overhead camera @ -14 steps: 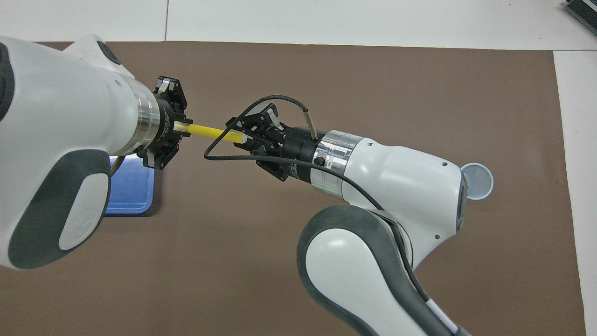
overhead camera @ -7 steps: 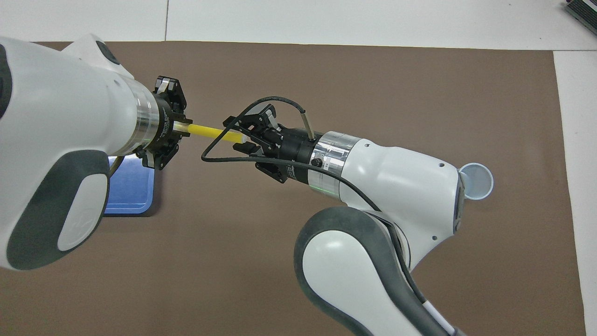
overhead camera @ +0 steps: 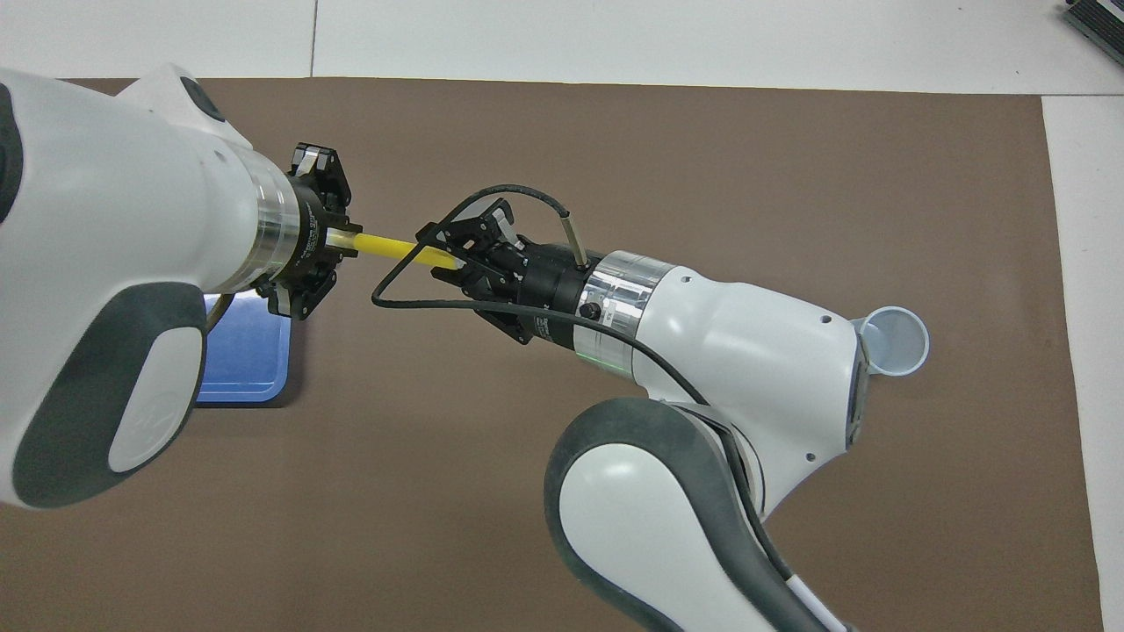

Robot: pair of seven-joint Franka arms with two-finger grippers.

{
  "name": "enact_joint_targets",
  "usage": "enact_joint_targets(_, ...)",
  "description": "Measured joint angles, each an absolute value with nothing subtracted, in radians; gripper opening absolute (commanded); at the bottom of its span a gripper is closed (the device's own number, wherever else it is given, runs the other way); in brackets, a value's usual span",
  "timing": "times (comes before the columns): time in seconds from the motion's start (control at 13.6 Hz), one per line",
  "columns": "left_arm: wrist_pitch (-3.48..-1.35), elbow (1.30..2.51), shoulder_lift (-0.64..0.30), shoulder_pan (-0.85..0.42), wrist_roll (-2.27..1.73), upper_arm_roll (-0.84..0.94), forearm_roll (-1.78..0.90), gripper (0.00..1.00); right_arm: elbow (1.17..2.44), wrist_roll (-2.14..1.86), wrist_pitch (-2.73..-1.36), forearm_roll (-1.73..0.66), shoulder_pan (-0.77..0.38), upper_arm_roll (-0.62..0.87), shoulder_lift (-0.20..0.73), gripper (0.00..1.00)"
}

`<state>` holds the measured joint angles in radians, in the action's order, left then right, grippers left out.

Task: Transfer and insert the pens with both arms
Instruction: 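Close the right gripper on the yellow pen beside the left gripper, then open the left gripper while the right gripper pulls the pen away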

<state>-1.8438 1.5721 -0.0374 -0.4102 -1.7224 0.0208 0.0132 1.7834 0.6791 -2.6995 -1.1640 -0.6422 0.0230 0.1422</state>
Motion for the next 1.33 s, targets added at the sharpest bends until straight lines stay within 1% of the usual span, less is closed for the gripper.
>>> enact_joint_targets(0.07,-1.844,1.572,-0.037,-0.410,-1.726,0.020,0.013,0.00,1.784,0.679,-2.702,-1.164,-0.645,0.023,0.142,0.11)
enact_joint_targets(0.15,-1.844,1.572,-0.036,-0.410,-1.726,0.019,0.013,0.00,1.784,0.679,-2.706,-1.166,-0.646,0.023,0.143,0.07)
enact_joint_targets(0.22,-1.842,1.573,-0.036,-0.410,-1.729,0.019,0.013,0.00,1.783,0.679,-2.713,-1.183,-0.648,0.023,0.143,0.00)
enact_joint_targets(0.44,-1.843,1.573,-0.035,-0.410,-1.736,0.017,0.014,0.00,1.783,0.679,-2.714,-1.230,-0.649,0.023,0.143,0.00)
enact_joint_targets(0.81,-1.843,1.573,-0.035,-0.410,-1.735,0.018,0.014,0.00,1.783,0.670,-2.714,-1.231,-0.649,0.023,0.143,0.00)
enact_joint_targets(0.89,-1.843,1.573,-0.035,-0.410,-1.735,0.018,0.014,0.21,1.783,0.669,-2.714,-1.231,-0.649,0.023,0.143,0.00)
enact_joint_targets(1.03,-1.843,1.573,-0.034,-0.410,-1.732,0.018,0.014,0.51,1.782,0.645,-2.715,-1.231,-0.649,0.021,0.143,0.00)
enact_joint_targets(1.11,-1.843,1.573,-0.034,-0.410,-1.732,0.018,0.014,0.75,1.783,0.606,-2.715,-1.231,-0.648,0.020,0.143,0.00)
enact_joint_targets(1.18,-1.843,1.573,-0.032,-0.410,-1.732,0.018,0.014,0.78,1.784,0.563,-2.713,-1.230,-0.647,0.018,0.143,0.00)
enact_joint_targets(1.33,-1.843,1.573,-0.027,-0.410,-1.732,0.018,0.014,0.78,1.791,0.511,-2.690,-1.210,-0.635,0.015,0.143,0.00)
